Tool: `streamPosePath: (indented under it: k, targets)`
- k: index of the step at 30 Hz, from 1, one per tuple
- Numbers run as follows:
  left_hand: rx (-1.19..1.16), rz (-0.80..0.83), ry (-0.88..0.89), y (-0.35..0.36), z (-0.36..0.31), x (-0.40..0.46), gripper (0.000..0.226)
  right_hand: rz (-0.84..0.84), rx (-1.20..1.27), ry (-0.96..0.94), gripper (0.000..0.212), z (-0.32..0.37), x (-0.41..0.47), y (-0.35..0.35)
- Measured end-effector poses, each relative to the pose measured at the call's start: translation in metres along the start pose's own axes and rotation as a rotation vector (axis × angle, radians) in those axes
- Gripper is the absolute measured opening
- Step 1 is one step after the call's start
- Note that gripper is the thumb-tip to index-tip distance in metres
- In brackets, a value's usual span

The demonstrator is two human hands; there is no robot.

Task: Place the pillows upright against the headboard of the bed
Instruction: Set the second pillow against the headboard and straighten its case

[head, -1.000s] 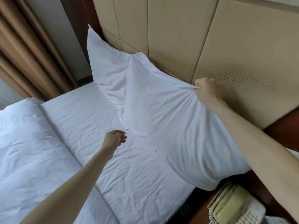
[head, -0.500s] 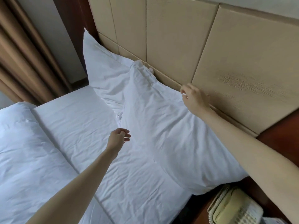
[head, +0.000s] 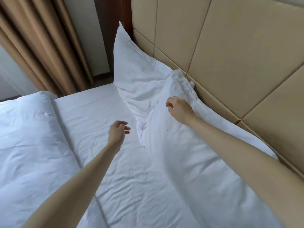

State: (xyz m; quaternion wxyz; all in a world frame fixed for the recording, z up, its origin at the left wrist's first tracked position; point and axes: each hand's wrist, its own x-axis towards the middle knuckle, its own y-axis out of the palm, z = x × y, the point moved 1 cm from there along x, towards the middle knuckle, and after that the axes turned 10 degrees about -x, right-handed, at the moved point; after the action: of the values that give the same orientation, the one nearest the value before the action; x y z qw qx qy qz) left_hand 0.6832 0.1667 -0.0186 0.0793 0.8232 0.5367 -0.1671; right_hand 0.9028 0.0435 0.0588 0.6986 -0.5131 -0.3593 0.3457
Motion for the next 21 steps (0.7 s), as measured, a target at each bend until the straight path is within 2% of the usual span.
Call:
streamPosePath:
  k: [4, 8, 12, 14, 16, 18, 21]
  targets:
    - [-0.004, -0.054, -0.023, -0.005, 0.006, 0.051, 0.028, 0.093, -0.094, -0.035, 0.026, 0.007, 0.056, 0.032]
    - [-0.003, -0.074, -0.044, -0.001, 0.015, 0.095, 0.028, 0.153, -0.518, -0.146, 0.031, 0.001, 0.105, 0.055]
    - [-0.016, -0.072, -0.066, 0.019, 0.02, 0.139, 0.026, 0.195, -0.804, -0.057, 0.037, -0.026, 0.131, 0.061]
    - [-0.013, -0.042, -0.091, 0.035, 0.023, 0.158, 0.02, 0.324, -0.841, -0.041, 0.047, -0.041, 0.131, 0.067]
    - [0.018, 0.012, -0.126, 0.053, 0.025, 0.174, 0.018, 0.475, -0.855, -0.068, 0.047, -0.053, 0.124, 0.076]
    - [0.057, 0.062, -0.166, 0.07, 0.031, 0.188, 0.028, 0.606, -0.87, -0.082, 0.043, -0.063, 0.115, 0.083]
    - [0.099, 0.131, -0.208, 0.094, 0.04, 0.203, 0.039, 0.801, -0.76, 0.028, 0.038, -0.078, 0.106, 0.089]
